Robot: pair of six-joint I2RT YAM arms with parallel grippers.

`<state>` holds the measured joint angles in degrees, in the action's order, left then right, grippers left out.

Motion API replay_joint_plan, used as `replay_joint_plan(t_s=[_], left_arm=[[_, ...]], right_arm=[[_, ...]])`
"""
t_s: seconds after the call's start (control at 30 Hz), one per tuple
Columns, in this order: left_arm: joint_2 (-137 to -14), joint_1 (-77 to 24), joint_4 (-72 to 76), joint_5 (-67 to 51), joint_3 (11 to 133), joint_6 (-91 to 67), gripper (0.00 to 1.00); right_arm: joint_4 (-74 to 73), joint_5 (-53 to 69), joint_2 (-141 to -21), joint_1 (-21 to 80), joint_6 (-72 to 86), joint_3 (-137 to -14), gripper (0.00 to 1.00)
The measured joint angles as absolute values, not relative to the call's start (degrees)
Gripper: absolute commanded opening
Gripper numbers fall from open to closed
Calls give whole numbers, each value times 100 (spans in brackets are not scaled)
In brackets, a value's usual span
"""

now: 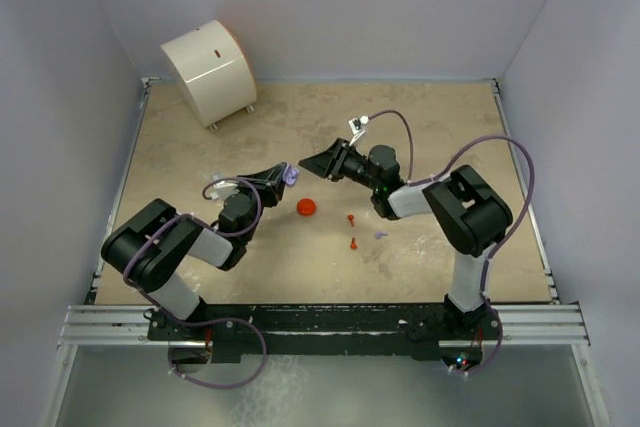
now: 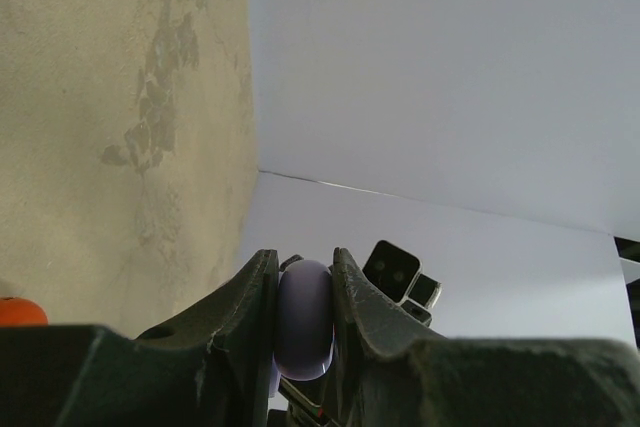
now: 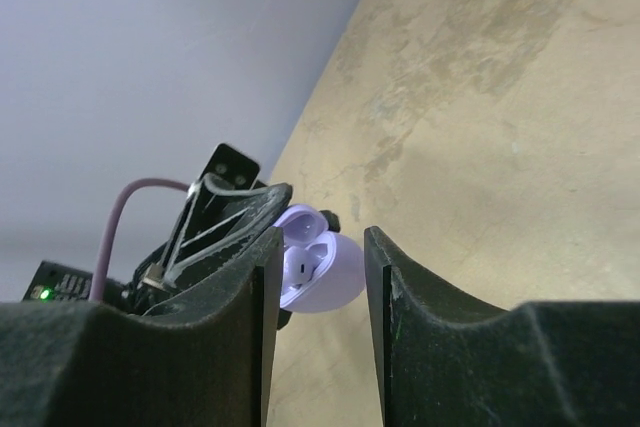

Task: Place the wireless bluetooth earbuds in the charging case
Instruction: Place the earbud in the charging case.

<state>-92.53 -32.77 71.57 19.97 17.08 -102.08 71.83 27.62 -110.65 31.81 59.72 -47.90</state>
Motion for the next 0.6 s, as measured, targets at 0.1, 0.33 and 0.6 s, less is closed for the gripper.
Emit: replay_joint_plan(t_s=[0.1, 0.33, 0.6], left_arm=[[-9290, -3277, 7216, 1994, 1708, -10245, 0], [-9417, -3277, 7258, 1981, 1715, -10248, 0], [-9472, -3277, 7258, 1949, 1778, -10245, 0]], right_arm=[[6563, 2342, -10722, 3197, 5363, -4797, 48], [5186, 698, -9832, 3581, 3673, -4875, 64], [3905, -1332, -9767, 4285, 2840, -5369, 73]])
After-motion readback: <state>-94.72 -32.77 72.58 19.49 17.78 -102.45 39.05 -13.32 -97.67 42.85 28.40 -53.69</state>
